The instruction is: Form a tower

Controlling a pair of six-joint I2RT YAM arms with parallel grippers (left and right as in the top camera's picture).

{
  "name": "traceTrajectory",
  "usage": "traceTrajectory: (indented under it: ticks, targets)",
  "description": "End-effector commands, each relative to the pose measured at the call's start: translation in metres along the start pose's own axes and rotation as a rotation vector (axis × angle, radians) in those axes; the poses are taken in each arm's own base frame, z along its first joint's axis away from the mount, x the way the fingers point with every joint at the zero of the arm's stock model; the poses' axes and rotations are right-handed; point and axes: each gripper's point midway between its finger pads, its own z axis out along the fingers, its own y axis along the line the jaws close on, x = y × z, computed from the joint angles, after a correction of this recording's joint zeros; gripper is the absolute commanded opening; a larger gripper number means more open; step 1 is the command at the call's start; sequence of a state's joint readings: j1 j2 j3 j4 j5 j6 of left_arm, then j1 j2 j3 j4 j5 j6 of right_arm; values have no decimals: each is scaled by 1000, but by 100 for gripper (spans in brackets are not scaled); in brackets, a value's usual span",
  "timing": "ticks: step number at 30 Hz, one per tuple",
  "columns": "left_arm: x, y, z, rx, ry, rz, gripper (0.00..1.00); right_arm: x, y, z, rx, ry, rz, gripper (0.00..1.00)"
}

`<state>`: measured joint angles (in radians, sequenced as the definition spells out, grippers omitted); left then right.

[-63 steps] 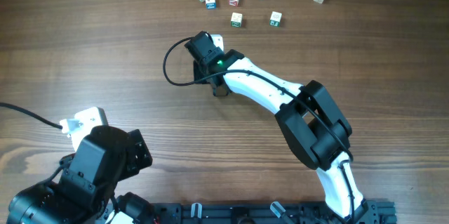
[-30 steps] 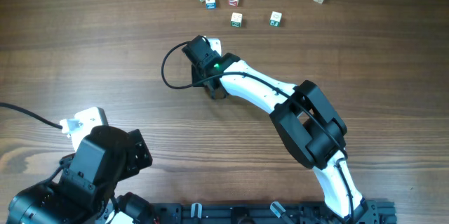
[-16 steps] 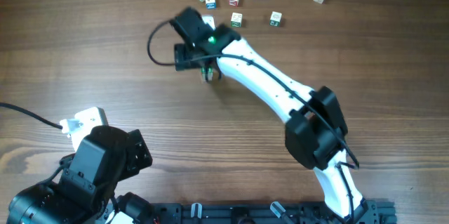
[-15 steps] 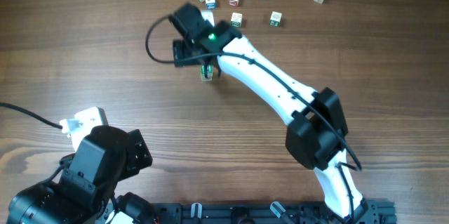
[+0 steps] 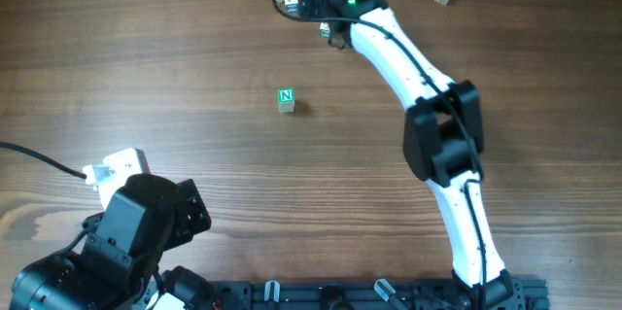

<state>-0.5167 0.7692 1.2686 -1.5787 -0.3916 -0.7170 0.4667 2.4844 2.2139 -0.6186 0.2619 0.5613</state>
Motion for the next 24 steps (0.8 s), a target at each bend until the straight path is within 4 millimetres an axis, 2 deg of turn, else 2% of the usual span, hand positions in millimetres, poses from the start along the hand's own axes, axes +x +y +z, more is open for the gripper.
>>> traceTrajectory:
  ticks: [1, 4, 9, 14, 16, 21, 24]
  targets:
    - [1, 0, 0, 0, 4, -17, 100, 16, 12, 16, -28, 12, -23, 98]
    - [1, 0, 0, 0, 4, -17, 100, 35, 8, 30, 1, 47, -25, 95]
    - [1, 0, 0, 0, 4, -17, 100, 27, 4, 34, 25, 6, -1, 95]
    - [1, 0, 0, 0, 4, -17, 100, 57, -10, 52, 57, 92, -17, 89]
    - [1, 0, 0, 0, 4, -17, 100, 64, -12, 58, 67, 105, -1, 83]
    - [1, 0, 0, 0, 4, -17, 100, 65, -13, 58, 70, 109, -4, 53]
    - [1, 0, 0, 0, 4, -17, 100, 62, -11, 56, 61, 106, -38, 45]
